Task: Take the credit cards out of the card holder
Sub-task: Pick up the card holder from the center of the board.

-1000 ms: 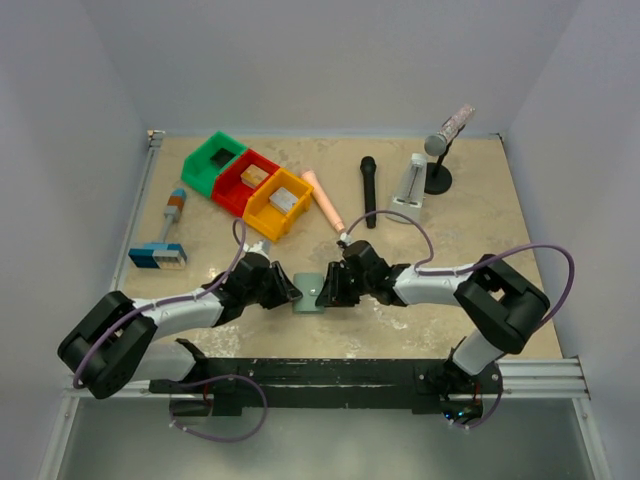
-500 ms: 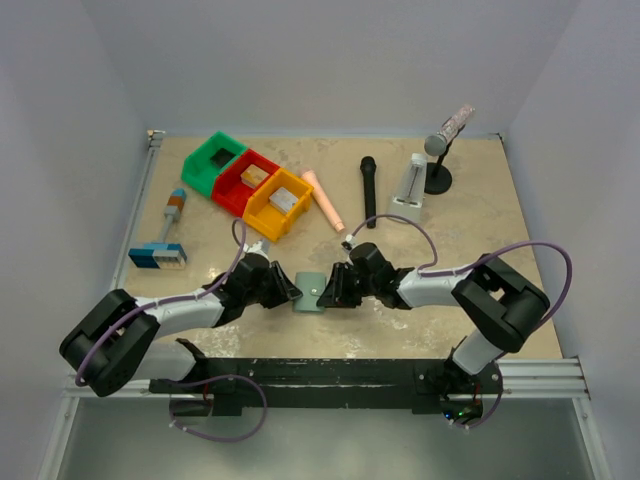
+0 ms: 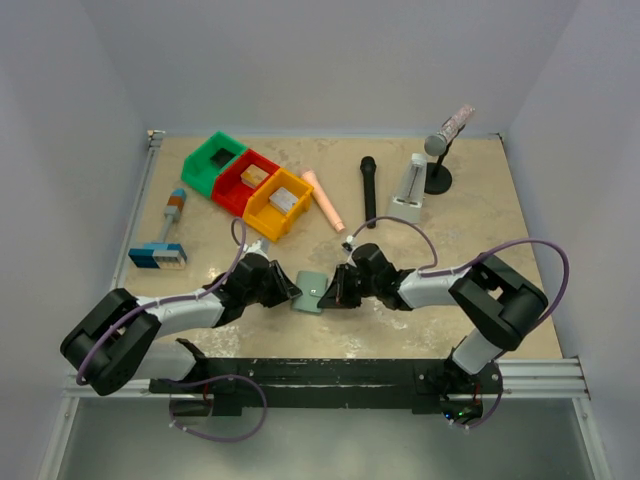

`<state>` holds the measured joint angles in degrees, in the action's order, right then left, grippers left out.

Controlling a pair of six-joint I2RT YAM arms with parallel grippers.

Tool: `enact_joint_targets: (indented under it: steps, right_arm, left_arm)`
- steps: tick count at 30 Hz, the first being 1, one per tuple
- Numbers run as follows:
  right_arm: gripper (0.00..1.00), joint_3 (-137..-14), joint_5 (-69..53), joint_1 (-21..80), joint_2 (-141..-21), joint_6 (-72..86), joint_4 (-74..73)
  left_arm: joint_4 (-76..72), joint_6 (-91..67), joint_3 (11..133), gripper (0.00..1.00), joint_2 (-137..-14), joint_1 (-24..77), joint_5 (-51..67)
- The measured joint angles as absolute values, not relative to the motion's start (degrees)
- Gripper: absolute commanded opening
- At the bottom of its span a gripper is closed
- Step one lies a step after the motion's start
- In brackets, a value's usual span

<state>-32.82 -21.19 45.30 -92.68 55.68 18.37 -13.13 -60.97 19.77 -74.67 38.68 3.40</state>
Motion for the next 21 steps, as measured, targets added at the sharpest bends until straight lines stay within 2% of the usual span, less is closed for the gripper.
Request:
enact_joint_targets:
  steps: [6, 14, 21]
  right_arm:
    - [0.0, -31.2, -21.9, 45.2, -92.4, 55.9, 21.1]
    - [0.0, -29.2, -22.2, 45.0, -84.5, 53.9, 19.1]
    - [0.0, -29.3, -21.9, 44.9, -73.2, 48.6, 9.8]
  left_arm:
    - [-13.0, -61.0, 19.5, 0.36, -74.1, 38.7, 3.2]
    - [-8.2, -60.5, 16.6, 0.5, -66.0, 37.0, 3.4]
    - [-5.6, -60.4, 15.8, 0.62, -55.8, 35.6, 3.4]
